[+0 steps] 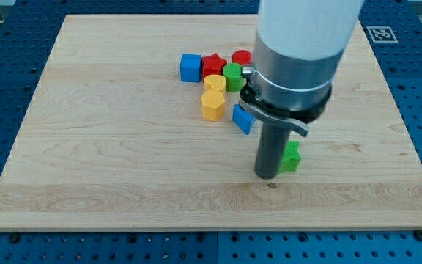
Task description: Push green star into the blue triangle
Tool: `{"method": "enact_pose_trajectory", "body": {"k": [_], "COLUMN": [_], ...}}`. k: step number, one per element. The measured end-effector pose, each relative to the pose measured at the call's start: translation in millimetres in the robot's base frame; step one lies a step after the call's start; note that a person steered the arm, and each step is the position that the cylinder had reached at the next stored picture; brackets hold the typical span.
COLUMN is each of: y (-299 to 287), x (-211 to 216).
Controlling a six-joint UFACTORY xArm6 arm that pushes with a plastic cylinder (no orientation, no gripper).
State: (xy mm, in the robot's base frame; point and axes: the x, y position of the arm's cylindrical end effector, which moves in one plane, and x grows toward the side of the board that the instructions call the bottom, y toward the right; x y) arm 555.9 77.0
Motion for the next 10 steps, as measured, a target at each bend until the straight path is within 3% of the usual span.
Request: {"method": "enact_pose_trajectory", "body": {"k": [3, 7, 10], "y": [28.5, 45.5, 45.5], "x": [43.9, -35.6, -32.1]}}
